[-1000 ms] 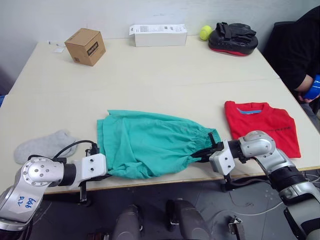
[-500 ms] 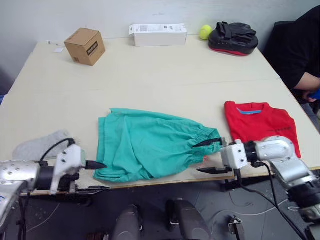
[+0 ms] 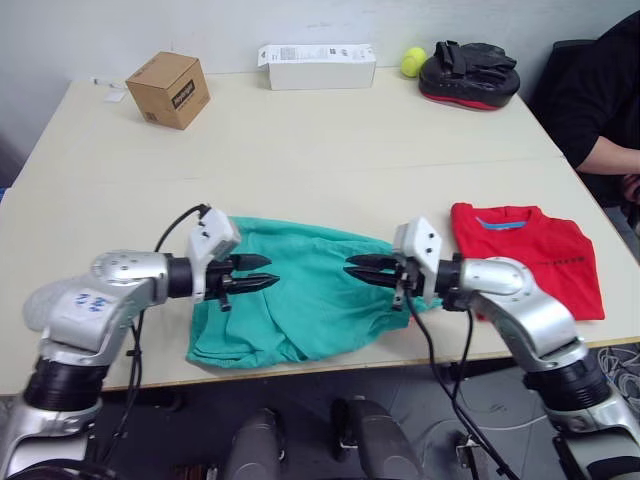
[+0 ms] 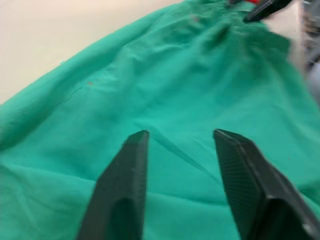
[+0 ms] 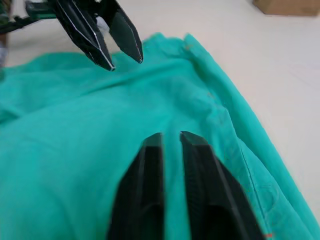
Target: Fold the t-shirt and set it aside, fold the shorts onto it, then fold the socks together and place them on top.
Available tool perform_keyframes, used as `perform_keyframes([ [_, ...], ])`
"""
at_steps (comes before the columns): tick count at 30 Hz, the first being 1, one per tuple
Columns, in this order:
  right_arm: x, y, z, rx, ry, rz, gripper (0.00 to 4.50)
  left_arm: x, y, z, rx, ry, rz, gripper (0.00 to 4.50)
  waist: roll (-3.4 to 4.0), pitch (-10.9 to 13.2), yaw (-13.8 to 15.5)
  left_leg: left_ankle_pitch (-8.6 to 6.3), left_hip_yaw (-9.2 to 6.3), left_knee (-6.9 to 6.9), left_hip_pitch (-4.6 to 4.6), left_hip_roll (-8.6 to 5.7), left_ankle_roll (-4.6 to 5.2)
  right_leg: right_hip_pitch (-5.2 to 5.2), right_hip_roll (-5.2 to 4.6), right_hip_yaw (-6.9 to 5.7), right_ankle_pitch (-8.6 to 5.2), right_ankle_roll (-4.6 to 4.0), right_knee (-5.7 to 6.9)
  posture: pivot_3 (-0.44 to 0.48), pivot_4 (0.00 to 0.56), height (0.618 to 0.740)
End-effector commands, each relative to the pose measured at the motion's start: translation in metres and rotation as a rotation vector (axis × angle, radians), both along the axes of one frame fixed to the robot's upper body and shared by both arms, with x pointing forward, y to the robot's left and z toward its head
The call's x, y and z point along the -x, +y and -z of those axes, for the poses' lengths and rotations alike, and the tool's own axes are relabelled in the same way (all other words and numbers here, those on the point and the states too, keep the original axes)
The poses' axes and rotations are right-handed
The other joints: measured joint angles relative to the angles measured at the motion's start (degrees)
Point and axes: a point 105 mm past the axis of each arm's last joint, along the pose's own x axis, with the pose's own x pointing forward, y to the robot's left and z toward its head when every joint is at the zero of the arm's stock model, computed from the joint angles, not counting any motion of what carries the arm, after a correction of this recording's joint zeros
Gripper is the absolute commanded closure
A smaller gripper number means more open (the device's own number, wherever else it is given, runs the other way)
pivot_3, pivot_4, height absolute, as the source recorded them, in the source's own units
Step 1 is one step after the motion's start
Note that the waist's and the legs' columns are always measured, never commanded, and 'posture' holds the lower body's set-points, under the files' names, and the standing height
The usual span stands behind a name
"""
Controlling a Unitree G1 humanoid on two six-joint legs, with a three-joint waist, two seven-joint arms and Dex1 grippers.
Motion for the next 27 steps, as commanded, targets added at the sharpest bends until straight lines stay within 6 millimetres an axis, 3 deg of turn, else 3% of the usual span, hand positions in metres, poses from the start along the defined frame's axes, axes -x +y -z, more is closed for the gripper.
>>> perform_keyframes([
  [1, -0.005, 0.002, 0.011, 0.037, -0.008, 0.030, 4.50, -0.005, -0.011, 0.014, -0.040, -0.035, -0.017, 3.93, 0.00, 0.00, -0.05, 0.00, 0.01, 0.03, -0.05, 0.00, 0.00, -0.01, 0.00, 0.01, 0.00, 0.01, -0.01, 0.000, 0.150, 0.740],
  [3, -0.004, 0.003, 0.025, 0.086, 0.002, 0.010, 4.50, -0.003, -0.018, 0.024, -0.055, -0.025, -0.017, 4.46, 0.00, 0.00, -0.05, -0.01, 0.03, 0.06, -0.06, 0.00, 0.02, 0.00, -0.02, 0.01, 0.00, 0.01, -0.03, 0.000, 0.150, 0.740],
  [7, -0.006, 0.002, 0.043, 0.151, 0.034, 0.009, 4.50, -0.001, -0.010, 0.047, -0.139, 0.028, -0.059, 4.46, -0.01, -0.01, -0.06, -0.04, 0.03, 0.04, 0.02, -0.01, 0.08, 0.03, -0.02, 0.02, 0.00, 0.01, 0.00, 0.000, 0.150, 0.740],
  [11, -0.013, -0.005, 0.047, 0.165, 0.045, 0.056, 4.50, -0.001, 0.001, 0.059, -0.206, 0.035, -0.074, 4.46, -0.03, -0.03, -0.11, 0.03, -0.01, 0.03, 0.14, 0.00, 0.11, 0.12, 0.00, 0.02, 0.00, 0.00, 0.03, 0.000, 0.150, 0.740],
  [15, -0.020, -0.032, 0.049, 0.174, 0.061, 0.154, 4.50, 0.002, 0.011, 0.066, -0.234, 0.047, -0.071, 4.46, -0.02, -0.13, -0.02, 0.10, 0.00, 0.03, 0.21, -0.01, 0.17, 0.21, -0.04, 0.03, -0.02, -0.05, 0.01, 0.000, 0.150, 0.740],
  [18, -0.020, -0.056, 0.047, 0.206, 0.055, 0.206, 4.50, 0.001, 0.015, 0.060, -0.228, 0.035, -0.070, 4.46, -0.02, -0.14, 0.06, 0.09, 0.00, 0.00, 0.21, -0.02, 0.19, 0.23, -0.07, 0.03, -0.03, -0.06, -0.03, 0.000, 0.150, 0.740],
  [22, -0.025, -0.074, 0.027, 0.171, -0.016, 0.259, 4.50, -0.001, 0.015, 0.050, -0.202, 0.015, -0.047, 4.46, -0.02, -0.14, 0.10, 0.10, 0.00, 0.01, 0.21, -0.05, 0.24, 0.24, -0.09, 0.03, -0.03, -0.06, -0.08, 0.000, 0.150, 0.740],
  [25, -0.025, -0.064, -0.011, 0.024, -0.085, 0.257, 4.50, 0.000, 0.013, 0.043, -0.180, 0.008, -0.036, 4.46, -0.01, -0.14, -0.13, 0.10, 0.01, -0.03, 0.19, -0.04, 0.25, 0.21, -0.08, 0.05, -0.03, -0.06, -0.08, 0.000, 0.150, 0.740],
  [27, -0.022, -0.057, -0.024, -0.023, -0.097, 0.239, 4.50, 0.000, 0.012, 0.041, -0.170, 0.008, -0.035, 4.46, -0.01, -0.13, -0.19, 0.11, 0.01, -0.08, 0.19, -0.01, 0.22, 0.18, -0.05, 0.05, -0.03, -0.06, -0.08, 0.000, 0.150, 0.740],
])
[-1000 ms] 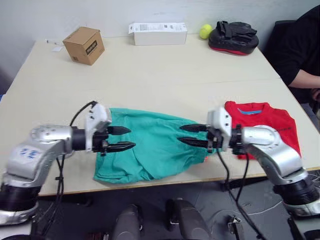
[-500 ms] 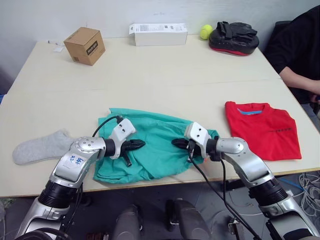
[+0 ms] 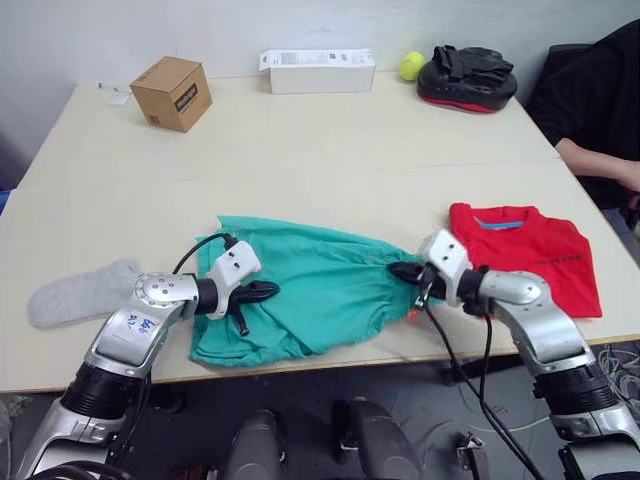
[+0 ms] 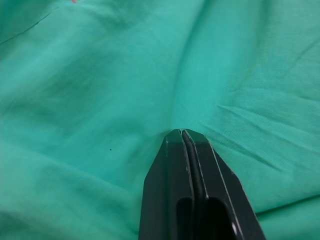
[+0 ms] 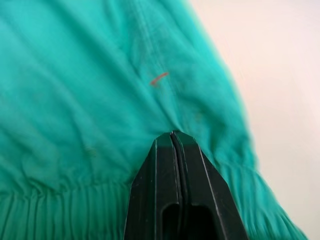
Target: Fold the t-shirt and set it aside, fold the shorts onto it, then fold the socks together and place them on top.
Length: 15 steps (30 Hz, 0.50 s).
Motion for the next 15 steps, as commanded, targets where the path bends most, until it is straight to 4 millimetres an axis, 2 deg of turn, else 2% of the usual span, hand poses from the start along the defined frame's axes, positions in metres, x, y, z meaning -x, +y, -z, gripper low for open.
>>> perform_keyframes([
  [1, 0.008, 0.025, -0.045, -0.116, -0.109, -0.077, 4.50, 0.002, 0.005, 0.002, -0.004, 0.024, -0.014, 4.46, 0.00, 0.00, -0.02, 0.01, 0.00, -0.02, -0.01, 0.02, -0.02, -0.02, 0.02, 0.00, 0.00, 0.00, 0.01, 0.000, 0.150, 0.740],
  [4, 0.017, 0.058, -0.047, -0.133, -0.103, -0.168, 4.50, 0.003, 0.001, 0.002, 0.004, 0.024, 0.001, 4.46, 0.00, 0.00, -0.01, 0.01, -0.05, -0.10, 0.00, 0.05, -0.07, -0.03, 0.07, -0.02, 0.00, 0.00, 0.02, 0.000, 0.150, 0.740],
  [6, 0.015, 0.073, -0.036, -0.107, -0.085, -0.180, 4.50, 0.001, -0.001, 0.001, 0.016, 0.023, -0.001, 4.46, 0.00, 0.00, 0.07, 0.01, -0.05, -0.13, 0.00, 0.05, -0.08, -0.04, 0.06, -0.02, 0.00, 0.00, 0.01, 0.000, 0.150, 0.740],
  [8, 0.013, 0.084, -0.017, -0.046, -0.045, -0.193, 4.50, -0.002, -0.004, 0.001, 0.024, 0.018, 0.001, 4.46, 0.00, 0.00, 0.09, 0.00, -0.04, -0.14, -0.04, 0.03, -0.07, -0.06, 0.03, -0.02, 0.00, 0.00, -0.03, 0.000, 0.150, 0.740],
  [11, 0.006, 0.087, 0.014, 0.075, -0.011, -0.164, 4.50, -0.004, -0.007, 0.000, 0.023, 0.008, 0.014, 4.46, 0.00, 0.00, 0.29, 0.00, -0.04, -0.13, -0.10, -0.05, 0.00, -0.08, -0.09, -0.04, 0.00, 0.00, -0.08, 0.000, 0.150, 0.740],
  [15, -0.011, 0.067, 0.031, 0.138, -0.014, -0.048, 4.50, -0.005, -0.009, 0.001, 0.017, 0.002, 0.021, 4.46, 0.00, 0.00, 0.20, -0.02, -0.01, -0.14, -0.17, -0.27, 0.15, -0.11, -0.34, -0.06, 0.01, 0.02, -0.10, 0.000, 0.150, 0.740],
])
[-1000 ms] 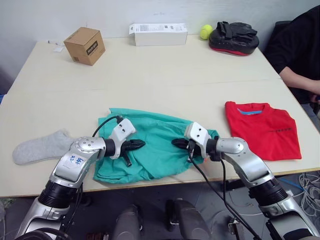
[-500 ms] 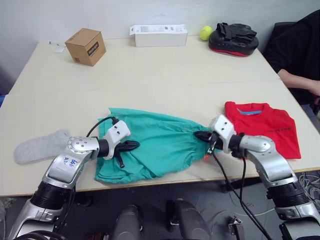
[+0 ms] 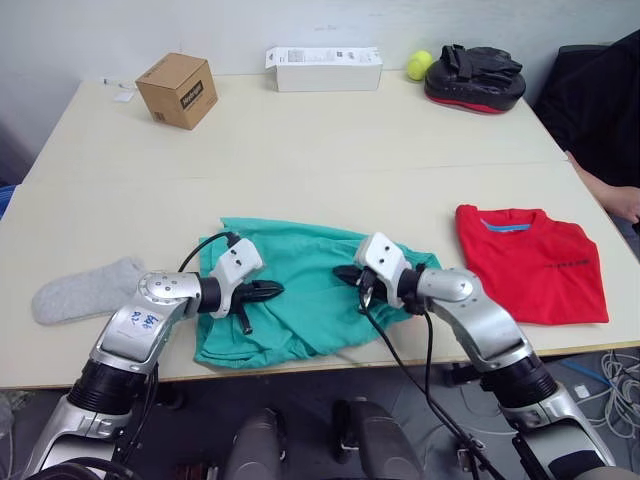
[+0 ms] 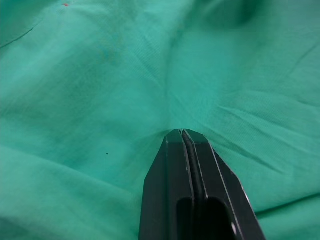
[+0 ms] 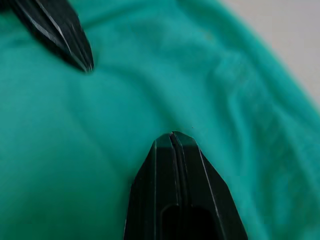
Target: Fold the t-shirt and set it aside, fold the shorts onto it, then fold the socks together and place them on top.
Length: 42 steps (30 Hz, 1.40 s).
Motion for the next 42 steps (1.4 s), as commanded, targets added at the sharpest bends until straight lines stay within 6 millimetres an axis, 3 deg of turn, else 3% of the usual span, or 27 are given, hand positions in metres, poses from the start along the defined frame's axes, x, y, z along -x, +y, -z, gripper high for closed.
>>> perform_keyframes([
  [1, -0.016, -0.022, 0.000, 0.035, -0.058, 0.109, 4.50, -0.002, 0.000, 0.002, -0.014, -0.003, -0.002, 4.46, 0.00, 0.00, -0.01, 0.00, 0.01, 0.00, 0.01, -0.03, 0.02, 0.02, -0.06, -0.03, 0.01, 0.01, 0.00, 0.000, 0.150, 0.740],
  [9, -0.023, -0.101, -0.016, 0.076, -0.099, 0.300, 4.50, -0.001, 0.005, 0.009, -0.026, 0.005, 0.003, 4.46, 0.00, 0.00, 0.16, -0.05, -0.02, -0.05, 0.00, -0.21, 0.07, 0.06, -0.29, -0.14, 0.05, 0.10, -0.10, 0.000, 0.150, 0.740],
  [13, -0.012, -0.098, -0.035, -0.029, -0.101, 0.264, 4.50, -0.003, 0.003, 0.008, -0.009, -0.003, 0.011, 4.46, 0.00, 0.00, 0.10, -0.06, 0.01, -0.14, 0.00, -0.21, 0.09, 0.10, -0.29, -0.14, 0.11, 0.21, -0.28, 0.000, 0.150, 0.740],
  [18, 0.028, -0.081, -0.065, -0.203, -0.027, 0.155, 4.50, -0.001, -0.014, -0.021, 0.121, -0.047, 0.092, 4.46, 0.00, 0.02, 0.10, 0.10, -0.02, -0.44, 0.00, -0.21, 0.07, 0.02, -0.25, -0.14, 0.15, 0.31, -0.28, 0.000, 0.150, 0.740],
  [22, 0.060, -0.082, -0.070, -0.272, 0.089, 0.191, 4.50, -0.003, -0.031, -0.042, 0.169, -0.087, 0.173, 4.46, -0.02, 0.05, 0.30, 0.14, -0.14, -0.64, -0.05, -0.21, 0.07, -0.05, -0.20, -0.18, 0.16, 0.39, -0.32, 0.000, 0.150, 0.740],
  [25, 0.080, -0.085, -0.064, -0.273, 0.168, 0.229, 4.50, -0.009, -0.045, -0.041, 0.153, -0.102, 0.217, 4.46, -0.02, 0.05, 0.28, 0.06, -0.16, -0.67, -0.10, -0.23, 0.06, -0.04, -0.22, -0.21, 0.10, 0.48, -0.37, 0.000, 0.150, 0.740],
  [28, 0.096, -0.091, -0.052, -0.302, 0.292, 0.310, 3.94, -0.017, -0.057, -0.026, 0.103, -0.109, 0.247, 4.50, -0.02, 0.04, 0.11, 0.01, -0.14, -0.66, -0.11, -0.28, 0.13, -0.01, -0.24, -0.20, 0.07, 0.54, -0.46, 0.000, 0.150, 0.740],
  [34, 0.122, -0.095, -0.028, -0.416, 0.505, 0.447, 1.90, -0.020, -0.065, 0.005, 0.007, -0.102, 0.316, 4.50, -0.04, 0.05, 0.05, 0.00, -0.13, -0.71, -0.10, -0.23, 0.10, -0.06, -0.19, -0.17, 0.05, 0.51, -0.44, 0.000, 0.150, 0.740],
  [39, 0.123, -0.096, -0.008, -0.567, 0.657, 0.558, 0.25, -0.019, -0.067, 0.010, -0.005, -0.107, 0.344, 4.50, -0.04, 0.04, -0.02, 0.04, -0.15, -0.72, -0.06, -0.22, 0.13, 0.05, -0.16, -0.15, 0.04, 0.50, -0.58, 0.000, 0.150, 0.740],
  [42, 0.114, -0.093, 0.005, -0.680, 0.758, 0.605, 0.06, -0.018, -0.066, 0.009, -0.006, -0.110, 0.347, 4.50, -0.05, 0.03, -0.05, 0.05, -0.12, -0.72, -0.12, -0.23, 0.14, 0.10, -0.16, -0.14, 0.08, 0.53, -0.82, 0.000, 0.150, 0.740],
])
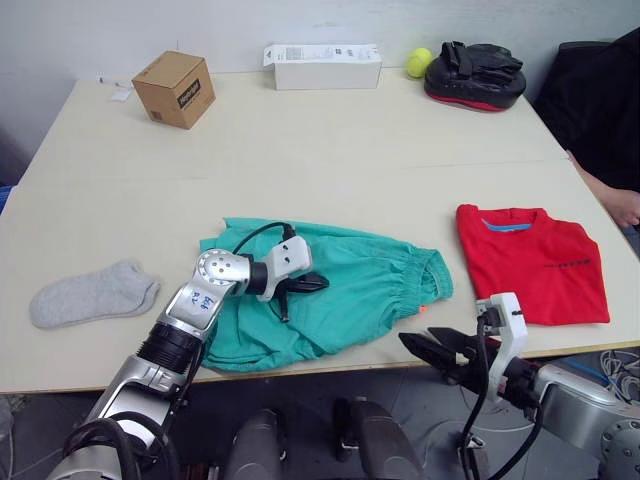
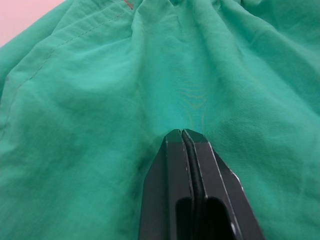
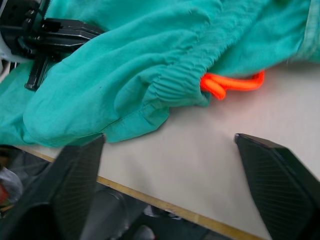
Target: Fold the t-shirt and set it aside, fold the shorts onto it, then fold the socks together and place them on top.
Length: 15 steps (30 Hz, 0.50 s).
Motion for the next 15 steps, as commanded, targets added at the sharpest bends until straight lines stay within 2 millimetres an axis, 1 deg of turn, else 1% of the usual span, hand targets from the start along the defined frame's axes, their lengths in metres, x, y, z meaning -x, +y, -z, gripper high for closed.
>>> perform_keyframes([
  [1, -0.009, 0.005, 0.007, -0.124, 0.070, 0.051, 0.06, 0.002, 0.001, 0.005, -0.026, 0.011, 0.011, 4.50, -0.05, -0.03, -0.11, 0.00, 0.01, -0.01, -0.01, -0.01, 0.01, 0.01, 0.00, 0.01, 0.02, 0.02, -0.05, 0.000, 0.150, 0.740],
  [5, -0.022, 0.018, 0.009, -0.226, 0.114, 0.041, 0.06, 0.003, 0.009, 0.003, -0.028, 0.010, -0.010, 4.50, -0.08, -0.05, -0.41, 0.11, 0.05, -0.01, 0.01, 0.00, 0.24, 0.06, 0.00, 0.04, 0.16, 0.10, -0.16, 0.000, 0.150, 0.740],
  [9, -0.038, 0.032, 0.011, -0.281, 0.152, 0.037, 0.06, 0.004, 0.014, 0.005, -0.039, 0.010, -0.026, 4.50, -0.11, -0.07, -0.93, 0.13, 0.05, -0.01, 0.03, 0.04, 0.23, 0.06, 0.06, 0.06, 0.20, 0.17, -0.16, 0.000, 0.150, 0.740],
  [12, -0.044, 0.041, 0.012, -0.310, 0.179, 0.017, 0.06, 0.005, 0.016, 0.005, -0.042, 0.007, -0.040, 4.50, -0.12, -0.07, -1.49, 0.16, 0.05, -0.02, 0.03, 0.06, 0.21, 0.06, 0.08, 0.07, 0.21, 0.23, -0.16, 0.000, 0.150, 0.740],
  [14, -0.048, 0.050, 0.012, -0.318, 0.193, -0.013, 0.06, 0.004, 0.021, -0.002, -0.029, -0.001, -0.065, 4.50, -0.15, -0.09, -1.78, 0.17, 0.05, -0.04, 0.04, 0.08, 0.20, 0.06, 0.10, 0.08, 0.21, 0.24, -0.17, 0.000, 0.150, 0.740],
  [15, -0.050, 0.054, 0.010, -0.318, 0.193, -0.033, 0.06, 0.004, 0.023, -0.009, -0.004, 0.005, -0.086, 4.50, -0.16, -0.09, -1.84, 0.17, 0.06, -0.04, 0.05, 0.11, 0.19, 0.06, 0.14, 0.11, 0.22, 0.25, -0.17, 0.000, 0.150, 0.740],
])
